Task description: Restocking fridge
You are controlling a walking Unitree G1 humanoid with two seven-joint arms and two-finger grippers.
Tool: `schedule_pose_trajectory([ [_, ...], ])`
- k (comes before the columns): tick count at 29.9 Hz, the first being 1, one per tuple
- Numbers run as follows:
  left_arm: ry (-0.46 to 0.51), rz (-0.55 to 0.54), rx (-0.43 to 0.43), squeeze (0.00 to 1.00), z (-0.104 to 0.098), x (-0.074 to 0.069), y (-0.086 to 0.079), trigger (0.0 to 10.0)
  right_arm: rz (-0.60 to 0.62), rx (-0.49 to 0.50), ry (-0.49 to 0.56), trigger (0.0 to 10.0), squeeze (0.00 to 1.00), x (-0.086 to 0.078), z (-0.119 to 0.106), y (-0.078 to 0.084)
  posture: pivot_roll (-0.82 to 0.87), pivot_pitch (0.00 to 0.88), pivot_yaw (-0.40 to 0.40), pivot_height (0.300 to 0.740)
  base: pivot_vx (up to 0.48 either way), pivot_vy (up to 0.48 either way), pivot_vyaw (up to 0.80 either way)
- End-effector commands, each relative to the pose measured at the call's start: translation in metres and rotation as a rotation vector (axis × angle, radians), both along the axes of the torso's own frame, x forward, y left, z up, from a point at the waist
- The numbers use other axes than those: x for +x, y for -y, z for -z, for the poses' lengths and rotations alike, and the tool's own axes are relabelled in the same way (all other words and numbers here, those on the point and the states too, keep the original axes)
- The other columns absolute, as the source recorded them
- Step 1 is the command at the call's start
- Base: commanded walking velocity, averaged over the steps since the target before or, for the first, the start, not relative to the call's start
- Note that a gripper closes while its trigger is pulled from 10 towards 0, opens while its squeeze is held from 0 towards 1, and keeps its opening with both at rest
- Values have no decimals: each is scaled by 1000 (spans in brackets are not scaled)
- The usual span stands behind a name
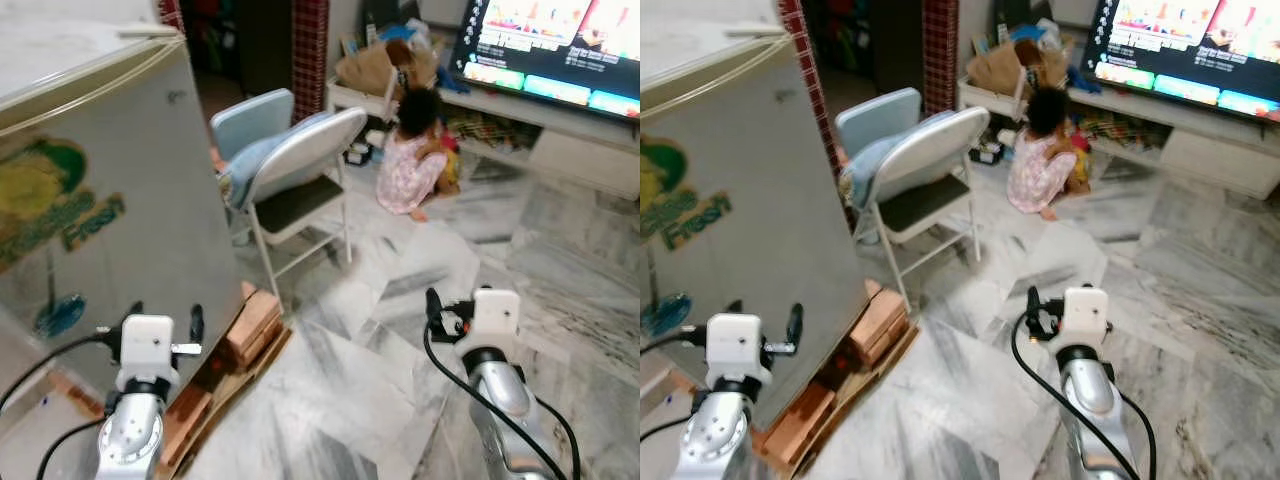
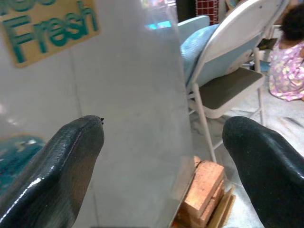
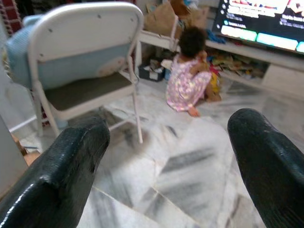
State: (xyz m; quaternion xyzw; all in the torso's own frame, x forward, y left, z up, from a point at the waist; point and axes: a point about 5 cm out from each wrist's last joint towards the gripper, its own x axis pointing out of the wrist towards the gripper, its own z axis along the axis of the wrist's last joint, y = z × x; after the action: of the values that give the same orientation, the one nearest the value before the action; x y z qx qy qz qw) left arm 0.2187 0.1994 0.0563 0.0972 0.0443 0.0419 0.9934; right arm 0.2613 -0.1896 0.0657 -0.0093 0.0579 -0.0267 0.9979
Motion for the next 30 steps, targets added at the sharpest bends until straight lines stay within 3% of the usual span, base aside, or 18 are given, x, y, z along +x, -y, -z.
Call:
schedule_pose_trajectory([
  [1,-1,18,-19,0,-2,4,9,10000,46,41,-37,10000,0,-1,5,7,46,0,2,740,0,0,0],
  [3,1,21,-16,0,-3,5,9,10000,37,-40,-50,10000,0,1,6,7,45,0,3,740,0,0,0],
  [12,2,33,-7,0,-4,9,12,10000,-48,28,-15,10000,0,2,2,-1,48,0,1,740,0,32,66],
  [21,-5,43,-4,0,-3,8,15,10000,-64,31,-5,10000,0,5,-1,0,50,0,2,740,0,478,641],
  [30,-6,50,-7,0,-4,9,16,10000,-47,60,1,10000,0,8,-2,1,49,0,4,740,0,476,0],
])
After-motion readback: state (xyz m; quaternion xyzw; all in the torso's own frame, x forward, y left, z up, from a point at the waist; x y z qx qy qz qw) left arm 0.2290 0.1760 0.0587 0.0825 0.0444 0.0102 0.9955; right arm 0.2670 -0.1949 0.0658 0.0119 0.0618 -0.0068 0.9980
